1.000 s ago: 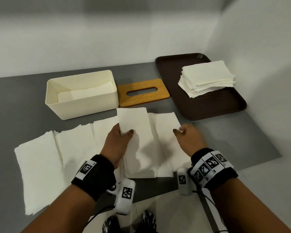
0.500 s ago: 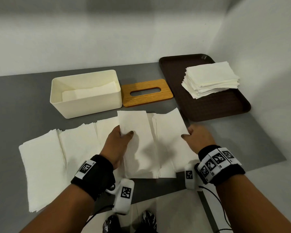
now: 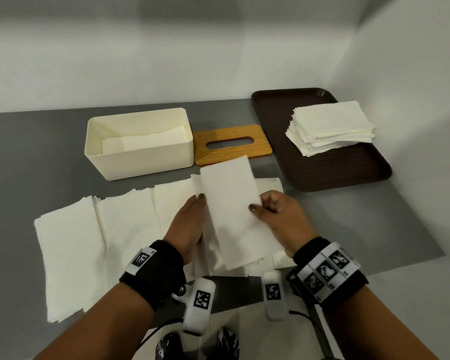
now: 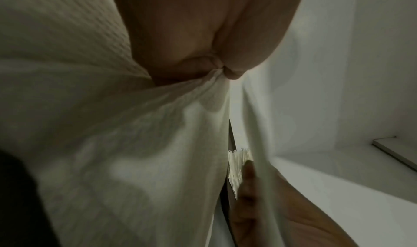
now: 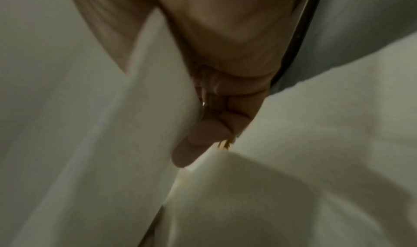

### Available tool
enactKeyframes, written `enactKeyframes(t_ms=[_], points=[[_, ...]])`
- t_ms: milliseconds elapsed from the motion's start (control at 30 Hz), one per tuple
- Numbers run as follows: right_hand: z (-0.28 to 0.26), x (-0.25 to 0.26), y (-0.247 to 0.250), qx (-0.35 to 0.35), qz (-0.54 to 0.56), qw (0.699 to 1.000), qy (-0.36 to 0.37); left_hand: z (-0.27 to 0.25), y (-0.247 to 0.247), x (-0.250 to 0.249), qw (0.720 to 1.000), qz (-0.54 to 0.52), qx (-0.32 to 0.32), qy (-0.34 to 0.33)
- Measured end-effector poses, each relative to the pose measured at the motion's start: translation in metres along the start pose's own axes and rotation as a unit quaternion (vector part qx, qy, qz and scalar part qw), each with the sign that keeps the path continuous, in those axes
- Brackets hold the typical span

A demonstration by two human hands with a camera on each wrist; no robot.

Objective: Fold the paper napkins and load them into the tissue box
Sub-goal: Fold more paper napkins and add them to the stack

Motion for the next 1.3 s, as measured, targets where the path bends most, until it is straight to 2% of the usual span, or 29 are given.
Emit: enactKeyframes(t_ms=[200,300,467,567,633,700,800,900,1100,1300], points=[[-0.007,0.001,-0.031,-0.014,-0.059,0.998,-0.006,-0.007,0.003,-0.001,1.0,-0.006,-0.001,0.012],[-0.007,0.003,-0.038,-0.015,-0.077,0.997,-0.005,-0.009,0.007,-0.007,0.999,0.045,0.01,-0.016],[-0.006,0.007,-0.042,-0.015,-0.095,0.995,-0.004,-0.015,0.016,-0.01,1.0,0.021,0.015,-0.01],[-0.005,0.005,-0.05,0.003,-0.095,0.995,-0.023,-0.015,0.026,-0.017,0.999,0.021,0.0,-0.046],[-0.004,-0.002,-0.042,-0.038,-0.099,0.993,-0.061,-0.014,0.036,-0.02,0.998,0.012,-0.008,-0.056],[-0.005,-0.007,-0.027,-0.084,-0.158,0.978,-0.105,-0.015,0.047,-0.024,0.998,-0.01,-0.016,-0.055],[-0.006,-0.013,-0.027,-0.056,-0.268,0.951,-0.142,-0.015,0.064,-0.035,0.997,-0.034,-0.026,-0.068],[0.0,-0.019,-0.038,-0.046,-0.312,0.935,-0.165,-0.015,0.079,-0.042,0.996,-0.033,-0.034,-0.073],[0.006,-0.013,-0.049,-0.037,-0.359,0.919,-0.159,-0.018,0.094,-0.045,0.997,-0.035,-0.036,-0.064],[0.002,0.006,-0.047,-0.085,-0.276,0.954,-0.085,-0.022,0.103,-0.048,0.997,-0.039,-0.025,-0.057]])
Point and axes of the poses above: each hand's wrist, its own z-axis towards the middle knuckle, its own y-axis out of the back of the hand, x = y × z, the point moved 8 cm from there along z, towards the middle knuckle, and after that the axes turned 11 degrees about -z, right-handed, at the moved point
